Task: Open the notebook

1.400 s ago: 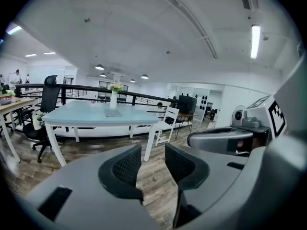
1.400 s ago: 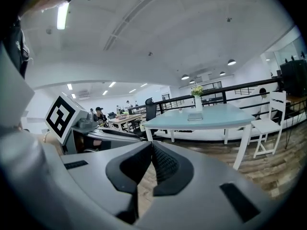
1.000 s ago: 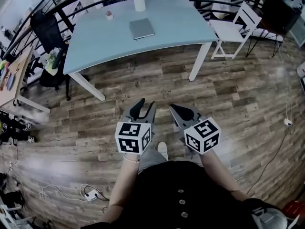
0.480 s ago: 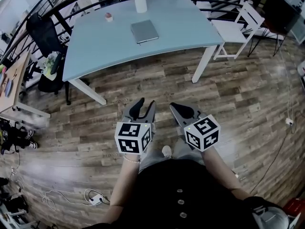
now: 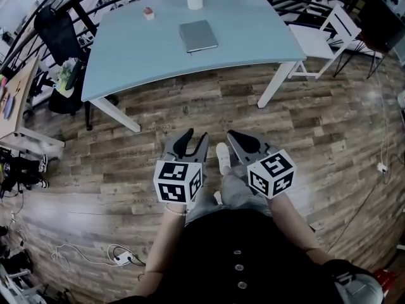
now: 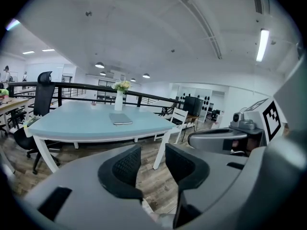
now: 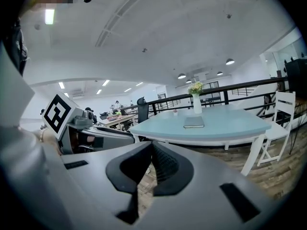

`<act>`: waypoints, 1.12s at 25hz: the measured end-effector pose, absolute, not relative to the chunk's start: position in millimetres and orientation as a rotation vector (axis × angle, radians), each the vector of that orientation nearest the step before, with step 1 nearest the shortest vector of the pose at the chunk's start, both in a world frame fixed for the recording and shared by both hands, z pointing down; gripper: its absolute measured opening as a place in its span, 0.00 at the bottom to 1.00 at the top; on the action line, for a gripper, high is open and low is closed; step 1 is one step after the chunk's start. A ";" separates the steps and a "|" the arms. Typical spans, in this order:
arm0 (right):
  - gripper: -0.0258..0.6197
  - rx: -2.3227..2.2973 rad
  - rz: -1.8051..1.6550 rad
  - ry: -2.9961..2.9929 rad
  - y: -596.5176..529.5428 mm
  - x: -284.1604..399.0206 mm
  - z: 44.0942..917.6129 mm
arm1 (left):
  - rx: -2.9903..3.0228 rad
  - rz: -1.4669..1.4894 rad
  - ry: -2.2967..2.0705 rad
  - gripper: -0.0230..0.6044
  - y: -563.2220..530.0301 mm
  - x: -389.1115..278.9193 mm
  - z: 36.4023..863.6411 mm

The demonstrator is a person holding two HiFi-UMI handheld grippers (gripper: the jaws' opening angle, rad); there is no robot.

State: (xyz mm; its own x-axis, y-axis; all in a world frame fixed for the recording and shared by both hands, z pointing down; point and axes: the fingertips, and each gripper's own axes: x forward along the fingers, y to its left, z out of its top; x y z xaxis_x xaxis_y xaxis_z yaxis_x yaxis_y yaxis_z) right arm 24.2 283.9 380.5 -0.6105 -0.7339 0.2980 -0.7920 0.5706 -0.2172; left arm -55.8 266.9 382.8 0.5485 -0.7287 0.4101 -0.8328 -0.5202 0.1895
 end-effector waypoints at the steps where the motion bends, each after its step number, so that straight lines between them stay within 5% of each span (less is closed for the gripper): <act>1: 0.04 1.284 0.497 -2.628 278.0 22.9 381.0 | 2.419 0.399 -1.281 0.29 261.7 -57.1 384.3; 28: 0.05 1.112 0.472 -2.684 20.0 49.5 378.8 | 2.363 0.395 -1.370 0.30 9.0 -22.7 383.2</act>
